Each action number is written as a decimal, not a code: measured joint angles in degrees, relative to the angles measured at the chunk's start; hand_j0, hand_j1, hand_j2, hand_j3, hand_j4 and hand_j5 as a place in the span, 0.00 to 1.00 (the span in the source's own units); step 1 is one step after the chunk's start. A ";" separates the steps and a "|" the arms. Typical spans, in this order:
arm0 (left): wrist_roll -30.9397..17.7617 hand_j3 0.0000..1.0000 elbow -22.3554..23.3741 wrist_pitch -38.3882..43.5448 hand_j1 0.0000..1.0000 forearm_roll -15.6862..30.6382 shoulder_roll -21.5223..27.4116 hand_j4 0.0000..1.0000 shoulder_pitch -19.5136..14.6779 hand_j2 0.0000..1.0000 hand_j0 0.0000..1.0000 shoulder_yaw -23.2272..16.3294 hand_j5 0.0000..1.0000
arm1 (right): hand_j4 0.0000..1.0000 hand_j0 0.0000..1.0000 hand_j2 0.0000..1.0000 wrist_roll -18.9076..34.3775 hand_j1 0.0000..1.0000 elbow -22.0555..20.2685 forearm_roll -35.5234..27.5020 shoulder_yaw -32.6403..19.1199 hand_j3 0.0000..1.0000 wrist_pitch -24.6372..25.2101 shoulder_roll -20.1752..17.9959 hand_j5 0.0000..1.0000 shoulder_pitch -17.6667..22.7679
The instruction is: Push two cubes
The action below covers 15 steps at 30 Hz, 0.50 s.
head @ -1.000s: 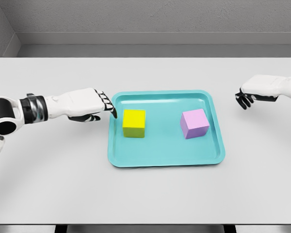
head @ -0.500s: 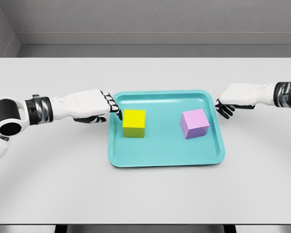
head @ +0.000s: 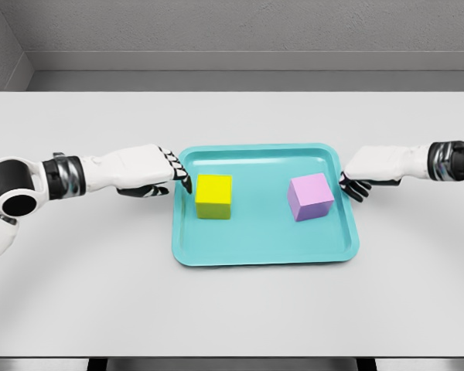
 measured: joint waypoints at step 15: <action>0.34 0.59 1.53 1.10 0.59 1.30 -3.27 0.59 -0.18 0.59 0.59 -0.57 0.59 | 0.09 0.09 0.09 0.00 0.09 -2.64 0.00 1.31 0.09 0.00 -0.54 0.09 0.18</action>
